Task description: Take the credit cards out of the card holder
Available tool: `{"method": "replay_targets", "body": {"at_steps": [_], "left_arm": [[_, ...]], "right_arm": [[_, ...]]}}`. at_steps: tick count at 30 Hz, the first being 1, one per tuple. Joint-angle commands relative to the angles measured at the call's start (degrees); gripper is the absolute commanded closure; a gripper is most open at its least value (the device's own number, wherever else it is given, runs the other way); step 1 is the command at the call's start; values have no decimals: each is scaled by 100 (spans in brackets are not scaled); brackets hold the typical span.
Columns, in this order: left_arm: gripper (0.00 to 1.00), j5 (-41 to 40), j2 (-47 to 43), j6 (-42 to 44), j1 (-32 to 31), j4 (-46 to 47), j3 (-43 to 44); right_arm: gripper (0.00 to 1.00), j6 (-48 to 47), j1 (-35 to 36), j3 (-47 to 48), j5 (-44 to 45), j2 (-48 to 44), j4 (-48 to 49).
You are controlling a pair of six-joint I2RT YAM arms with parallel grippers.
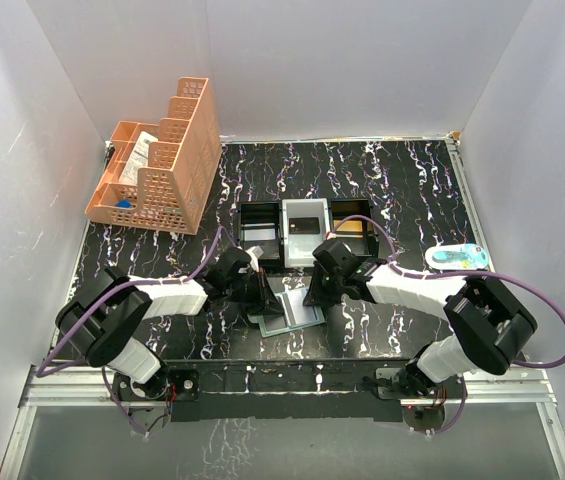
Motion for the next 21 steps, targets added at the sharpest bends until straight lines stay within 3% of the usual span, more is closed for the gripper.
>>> {"method": "replay_targets", "body": {"at_steps": [1, 2, 5, 13, 18, 21], "left_arm": [[100, 161, -186, -202, 51, 260, -55], [100, 157, -143, -246, 48, 265, -44], [85, 156, -30, -432, 47, 459, -53], [82, -132, 164, -833, 47, 476, -218], [68, -386, -5, -872, 47, 97, -289], [65, -470, -70, -837, 49, -105, -236]], "right_arm": [[89, -116, 26, -81, 224, 216, -335], [89, -116, 21, -83, 168, 204, -297], [89, -125, 26, -54, 59, 163, -219], [89, -103, 21, -77, 7, 102, -205], [89, -80, 18, -118, 15, 93, -191], [89, -79, 21, -106, -15, 117, -177]]}}
